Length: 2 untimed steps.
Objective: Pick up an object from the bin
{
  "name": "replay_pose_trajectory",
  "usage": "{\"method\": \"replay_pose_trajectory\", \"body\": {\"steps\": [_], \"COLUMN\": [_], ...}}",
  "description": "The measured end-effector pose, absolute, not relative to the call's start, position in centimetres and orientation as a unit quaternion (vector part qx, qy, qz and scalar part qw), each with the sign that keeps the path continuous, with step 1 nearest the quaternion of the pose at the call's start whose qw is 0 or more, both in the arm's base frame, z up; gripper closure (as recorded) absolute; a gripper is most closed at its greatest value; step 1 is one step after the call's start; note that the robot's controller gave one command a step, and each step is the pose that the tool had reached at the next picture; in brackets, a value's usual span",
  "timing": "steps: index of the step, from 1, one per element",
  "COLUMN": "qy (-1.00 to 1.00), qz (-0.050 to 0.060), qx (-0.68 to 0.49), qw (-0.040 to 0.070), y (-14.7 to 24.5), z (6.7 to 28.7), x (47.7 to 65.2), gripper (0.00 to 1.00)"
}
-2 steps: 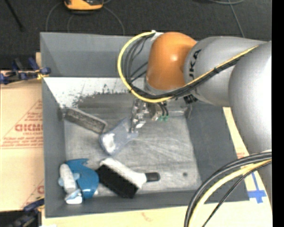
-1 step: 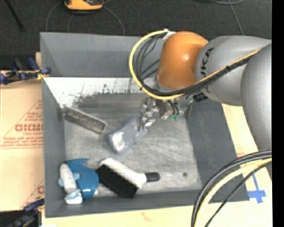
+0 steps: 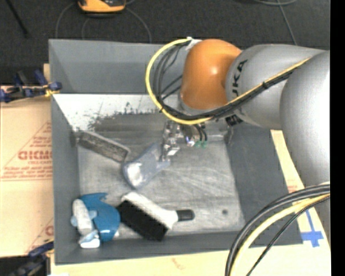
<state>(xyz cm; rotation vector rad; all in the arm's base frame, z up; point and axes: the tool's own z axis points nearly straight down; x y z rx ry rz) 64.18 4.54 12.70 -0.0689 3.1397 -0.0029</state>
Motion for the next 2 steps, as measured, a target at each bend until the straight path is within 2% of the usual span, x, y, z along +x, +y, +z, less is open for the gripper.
{"method": "replay_pose_trajectory", "body": {"steps": [1, 2], "qy": [1.0, 1.0], "qz": [0.002, -0.002], "qx": [-0.021, -0.016], "qw": [-0.001, 0.007], "y": [3.6, 1.4], "z": [17.1, 19.2], "x": [63.8, 64.2], "gripper": [1.0, 1.0]}}
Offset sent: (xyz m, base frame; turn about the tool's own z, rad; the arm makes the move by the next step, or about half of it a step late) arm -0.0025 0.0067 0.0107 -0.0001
